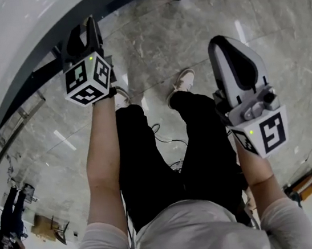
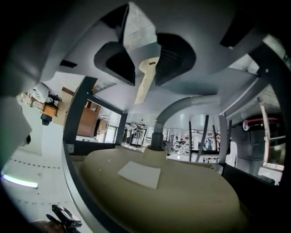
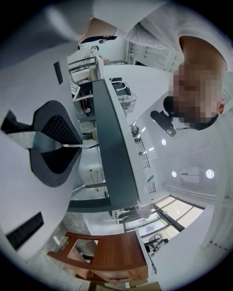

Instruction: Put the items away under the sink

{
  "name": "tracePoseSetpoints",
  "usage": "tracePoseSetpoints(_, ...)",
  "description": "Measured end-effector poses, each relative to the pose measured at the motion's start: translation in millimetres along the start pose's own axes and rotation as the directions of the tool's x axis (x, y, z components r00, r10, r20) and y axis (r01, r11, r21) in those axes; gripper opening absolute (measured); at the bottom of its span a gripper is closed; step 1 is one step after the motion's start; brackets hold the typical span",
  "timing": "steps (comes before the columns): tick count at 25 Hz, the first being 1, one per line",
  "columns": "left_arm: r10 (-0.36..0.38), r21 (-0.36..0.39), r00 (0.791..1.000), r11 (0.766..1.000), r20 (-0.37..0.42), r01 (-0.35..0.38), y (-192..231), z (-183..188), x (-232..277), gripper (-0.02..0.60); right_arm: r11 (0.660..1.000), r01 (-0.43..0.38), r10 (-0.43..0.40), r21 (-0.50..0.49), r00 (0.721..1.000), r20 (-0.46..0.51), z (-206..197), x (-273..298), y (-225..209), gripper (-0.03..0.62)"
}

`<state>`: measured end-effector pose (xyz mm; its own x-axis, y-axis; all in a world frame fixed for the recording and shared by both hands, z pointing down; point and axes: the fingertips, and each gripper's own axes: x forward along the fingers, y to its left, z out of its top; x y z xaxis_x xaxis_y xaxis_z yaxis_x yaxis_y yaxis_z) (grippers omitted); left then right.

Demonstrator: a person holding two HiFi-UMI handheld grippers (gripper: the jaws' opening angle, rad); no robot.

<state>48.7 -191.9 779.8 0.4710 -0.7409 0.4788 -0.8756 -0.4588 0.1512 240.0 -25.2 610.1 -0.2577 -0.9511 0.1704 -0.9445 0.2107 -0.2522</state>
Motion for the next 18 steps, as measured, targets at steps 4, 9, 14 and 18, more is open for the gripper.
tracePoseSetpoints(4,0.008,-0.033,1.000,0.999,0.001,-0.008,3.5,4.7,-32.5,0.050,1.000,-0.004,0.003,-0.017,0.999,-0.050,6.6,-2.3,13.4,0.041)
tracePoseSetpoints(9,0.012,-0.072,0.998,0.997,-0.066,-0.017,10.8,2.0,-72.5,0.008,0.999,-0.047,0.044,-0.024,0.994,-0.104,32.8,2.6,49.1,0.041)
tracePoseSetpoints(14,-0.031,-0.132,0.993,0.991,-0.114,0.015,6.2,11.1,-119.6,0.003,0.995,-0.096,0.092,-0.029,0.989,-0.119,75.3,11.3,90.9,0.041)
tracePoseSetpoints(18,-0.072,-0.201,0.993,0.978,-0.095,0.052,-7.4,39.6,-163.5,0.002,0.988,-0.152,0.148,-0.029,0.981,-0.128,115.0,11.3,129.1,0.041)
